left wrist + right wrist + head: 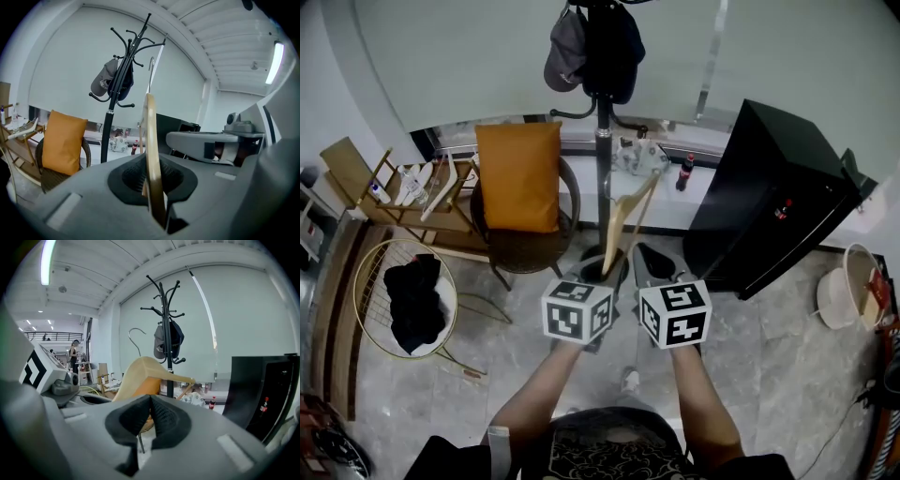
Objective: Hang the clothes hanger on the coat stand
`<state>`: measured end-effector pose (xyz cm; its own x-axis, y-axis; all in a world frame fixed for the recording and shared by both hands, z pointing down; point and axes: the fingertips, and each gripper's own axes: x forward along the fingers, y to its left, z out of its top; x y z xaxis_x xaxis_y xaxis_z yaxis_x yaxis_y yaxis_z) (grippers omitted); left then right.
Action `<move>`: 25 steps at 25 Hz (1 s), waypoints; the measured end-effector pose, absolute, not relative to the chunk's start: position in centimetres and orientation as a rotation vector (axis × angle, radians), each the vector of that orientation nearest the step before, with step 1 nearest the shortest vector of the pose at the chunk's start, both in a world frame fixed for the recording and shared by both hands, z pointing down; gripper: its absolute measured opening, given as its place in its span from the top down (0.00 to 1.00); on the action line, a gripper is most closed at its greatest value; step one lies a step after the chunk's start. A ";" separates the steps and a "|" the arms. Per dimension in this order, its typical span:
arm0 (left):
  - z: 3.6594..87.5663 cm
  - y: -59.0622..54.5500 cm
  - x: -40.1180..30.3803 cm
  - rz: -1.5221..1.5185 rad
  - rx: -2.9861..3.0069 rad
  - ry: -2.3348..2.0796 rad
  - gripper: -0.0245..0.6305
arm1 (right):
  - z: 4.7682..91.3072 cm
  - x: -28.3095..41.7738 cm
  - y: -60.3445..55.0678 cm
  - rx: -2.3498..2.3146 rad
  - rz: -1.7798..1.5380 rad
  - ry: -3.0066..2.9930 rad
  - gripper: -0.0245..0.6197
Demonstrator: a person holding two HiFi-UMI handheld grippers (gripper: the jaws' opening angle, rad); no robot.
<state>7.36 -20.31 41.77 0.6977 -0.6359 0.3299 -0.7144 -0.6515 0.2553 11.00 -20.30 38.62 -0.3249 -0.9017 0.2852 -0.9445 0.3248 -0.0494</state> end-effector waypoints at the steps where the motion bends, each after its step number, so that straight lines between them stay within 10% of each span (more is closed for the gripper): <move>1: 41.8 -20.6 7.9 0.301 2.538 -1.059 0.91 | 38.6 11.5 -20.7 1.677 0.308 -2.388 0.96; 25: 43.0 -23.0 8.3 0.311 2.335 -1.393 0.91 | 38.1 12.9 -24.8 1.377 0.286 -2.595 0.96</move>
<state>8.27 -22.97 43.03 0.4778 -0.7888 0.3866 -0.8783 -0.4218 0.2250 12.93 -24.78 38.15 -0.5508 -0.7945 0.2558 -0.8311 0.5501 -0.0810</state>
